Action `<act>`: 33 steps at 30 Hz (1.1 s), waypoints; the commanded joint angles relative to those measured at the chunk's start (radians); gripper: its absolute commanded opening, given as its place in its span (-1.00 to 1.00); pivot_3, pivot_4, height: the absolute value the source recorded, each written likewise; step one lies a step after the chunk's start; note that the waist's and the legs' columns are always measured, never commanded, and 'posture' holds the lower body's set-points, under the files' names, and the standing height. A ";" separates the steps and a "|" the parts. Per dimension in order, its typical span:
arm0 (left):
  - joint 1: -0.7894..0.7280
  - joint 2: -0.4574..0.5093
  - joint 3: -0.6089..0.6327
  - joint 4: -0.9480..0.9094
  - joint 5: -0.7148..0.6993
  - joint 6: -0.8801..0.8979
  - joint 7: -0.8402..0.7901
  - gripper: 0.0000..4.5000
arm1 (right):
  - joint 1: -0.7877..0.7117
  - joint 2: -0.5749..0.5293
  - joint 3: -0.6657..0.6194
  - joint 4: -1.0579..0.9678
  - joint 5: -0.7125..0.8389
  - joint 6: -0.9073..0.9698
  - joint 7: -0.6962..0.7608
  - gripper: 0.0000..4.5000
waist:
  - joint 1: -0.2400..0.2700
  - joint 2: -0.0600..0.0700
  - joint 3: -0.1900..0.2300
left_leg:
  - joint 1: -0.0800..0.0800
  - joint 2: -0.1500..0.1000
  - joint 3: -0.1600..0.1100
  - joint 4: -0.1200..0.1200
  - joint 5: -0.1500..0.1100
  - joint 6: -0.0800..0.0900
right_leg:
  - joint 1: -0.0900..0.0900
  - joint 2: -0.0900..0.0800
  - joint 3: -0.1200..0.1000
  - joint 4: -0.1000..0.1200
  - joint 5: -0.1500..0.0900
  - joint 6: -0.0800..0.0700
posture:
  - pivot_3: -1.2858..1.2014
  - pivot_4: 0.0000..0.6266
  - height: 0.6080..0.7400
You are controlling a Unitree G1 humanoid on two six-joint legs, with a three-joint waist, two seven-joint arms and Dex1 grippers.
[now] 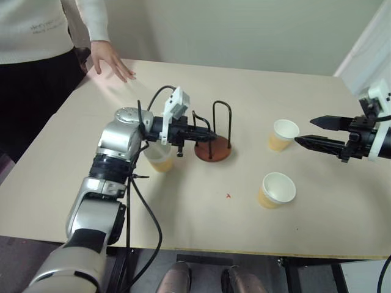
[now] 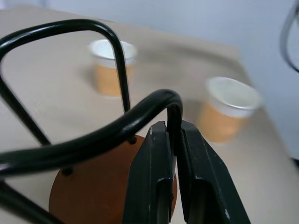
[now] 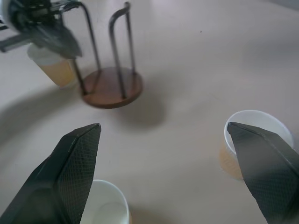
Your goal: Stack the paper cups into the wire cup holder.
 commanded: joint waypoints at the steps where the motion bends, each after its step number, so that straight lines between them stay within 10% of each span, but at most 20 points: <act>1: 0.012 0.014 -0.027 -0.093 -0.031 0.023 -0.052 -0.99 | 0.010 -0.022 -0.060 -0.035 0.023 0.002 -0.006 1.00 | 0.001 0.000 0.000 | 0.000 0.000 0.000 0.001 0.000 0.000 | 0.000 0.000 0.000 0.001 0.000 0.000 | 0.03 -0.52 1.00; 26: -0.035 -0.146 -0.189 0.138 0.116 -0.340 -0.111 -0.99 | 0.082 -0.032 -0.139 -0.091 0.077 0.035 -0.080 1.00 | 0.001 0.000 0.000 | -0.001 -0.001 0.000 0.012 -0.002 0.007 | 0.006 -0.002 0.001 -0.002 0.006 0.007 | 0.03 -0.52 1.00; 33: -0.038 -0.178 -0.195 0.181 0.157 -0.393 -0.112 0.00 | 0.061 -0.027 -0.112 -0.084 0.079 0.030 -0.093 1.00 | 0.001 0.000 0.000 | -0.002 -0.001 0.000 0.012 -0.002 0.009 | 0.006 -0.002 0.001 -0.003 0.006 0.007 | 0.03 -0.52 1.00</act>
